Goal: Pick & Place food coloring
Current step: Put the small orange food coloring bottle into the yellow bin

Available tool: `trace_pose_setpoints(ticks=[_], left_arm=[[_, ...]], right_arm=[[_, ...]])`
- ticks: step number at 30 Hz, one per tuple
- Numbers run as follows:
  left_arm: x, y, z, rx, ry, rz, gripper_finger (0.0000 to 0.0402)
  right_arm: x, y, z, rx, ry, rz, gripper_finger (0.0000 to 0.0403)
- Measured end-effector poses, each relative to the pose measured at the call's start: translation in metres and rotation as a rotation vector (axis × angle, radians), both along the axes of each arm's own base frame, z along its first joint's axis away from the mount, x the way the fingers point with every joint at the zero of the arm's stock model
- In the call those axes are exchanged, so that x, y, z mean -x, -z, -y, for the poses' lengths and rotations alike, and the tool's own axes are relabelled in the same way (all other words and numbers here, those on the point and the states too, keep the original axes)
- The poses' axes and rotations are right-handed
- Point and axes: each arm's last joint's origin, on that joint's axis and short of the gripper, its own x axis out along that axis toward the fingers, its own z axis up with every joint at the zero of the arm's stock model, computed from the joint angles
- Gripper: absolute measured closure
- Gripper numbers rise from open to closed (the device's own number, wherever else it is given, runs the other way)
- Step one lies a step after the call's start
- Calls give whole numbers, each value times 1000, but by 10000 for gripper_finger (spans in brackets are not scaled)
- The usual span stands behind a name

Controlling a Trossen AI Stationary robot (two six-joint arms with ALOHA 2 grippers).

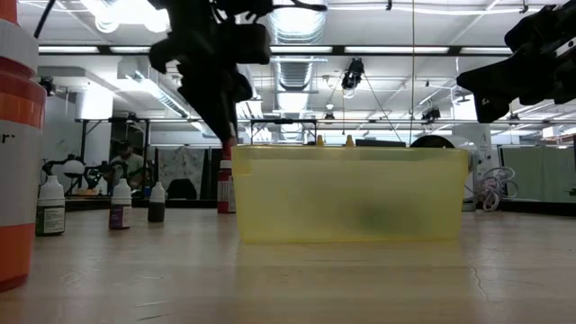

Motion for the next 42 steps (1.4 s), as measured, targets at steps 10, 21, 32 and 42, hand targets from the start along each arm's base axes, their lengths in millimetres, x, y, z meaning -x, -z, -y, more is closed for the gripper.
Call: trace_pose_setpoints(ticks=[10, 21, 32, 42], left_arm=[[-25, -9, -4, -10, 19, 34, 344], [-38, -17, -8, 5, 18, 47, 344], [-56, -27, -7, 81, -39, 45, 344], [-75, -26, -6, 89, -46, 13, 344]], right_arm=[[0, 0, 0, 0, 0, 0, 390], [0, 0, 0, 0, 0, 0, 390], [0, 0, 0, -1, 0, 0, 390], [0, 0, 0, 0, 1, 0, 390]])
